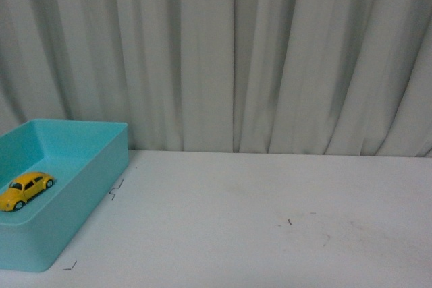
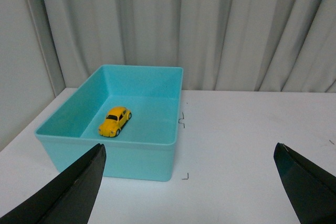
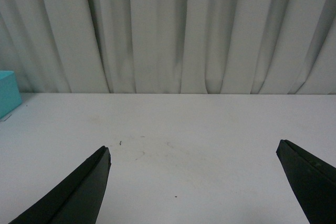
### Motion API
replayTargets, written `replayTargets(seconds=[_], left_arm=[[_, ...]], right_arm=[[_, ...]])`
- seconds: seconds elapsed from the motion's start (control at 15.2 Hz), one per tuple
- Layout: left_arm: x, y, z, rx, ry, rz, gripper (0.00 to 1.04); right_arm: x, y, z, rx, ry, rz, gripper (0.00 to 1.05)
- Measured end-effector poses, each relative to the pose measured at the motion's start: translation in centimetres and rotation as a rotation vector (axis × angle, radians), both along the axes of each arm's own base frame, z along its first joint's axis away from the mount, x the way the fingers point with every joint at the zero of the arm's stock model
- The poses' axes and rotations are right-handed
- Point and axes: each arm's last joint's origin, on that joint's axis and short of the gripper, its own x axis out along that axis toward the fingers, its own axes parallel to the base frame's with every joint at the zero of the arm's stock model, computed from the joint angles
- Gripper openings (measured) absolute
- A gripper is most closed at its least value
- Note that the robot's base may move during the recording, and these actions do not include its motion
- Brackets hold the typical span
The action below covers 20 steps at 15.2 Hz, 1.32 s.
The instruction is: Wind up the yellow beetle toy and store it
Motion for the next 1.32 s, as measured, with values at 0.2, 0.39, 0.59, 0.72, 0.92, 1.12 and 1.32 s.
replayTargets(seconds=[0.2, 0.39, 0.59, 0.72, 0.92, 1.12, 1.32], left_arm=[[0.0, 0.0, 0.01, 0.0, -0.002, 0.0, 0.98], [0.0, 0.0, 0.0, 0.0, 0.0, 0.0, 0.98], [0.0, 0.0, 0.0, 0.0, 0.0, 0.0, 0.98], [0.0, 0.0, 0.0, 0.0, 0.0, 0.0, 0.98], [0.0, 0.0, 0.0, 0.0, 0.0, 0.0, 0.98], [0.0, 0.0, 0.0, 0.0, 0.0, 0.0, 0.98], [0.0, 0.0, 0.0, 0.0, 0.0, 0.0, 0.98]], right_arm=[[0.0, 0.0, 0.01, 0.0, -0.001, 0.0, 0.98], [0.0, 0.0, 0.0, 0.0, 0.0, 0.0, 0.98], [0.0, 0.0, 0.0, 0.0, 0.0, 0.0, 0.98], [0.0, 0.0, 0.0, 0.0, 0.0, 0.0, 0.98], [0.0, 0.0, 0.0, 0.0, 0.0, 0.0, 0.98], [0.0, 0.0, 0.0, 0.0, 0.0, 0.0, 0.98], [0.0, 0.0, -0.01, 0.0, 0.001, 0.0, 0.98]])
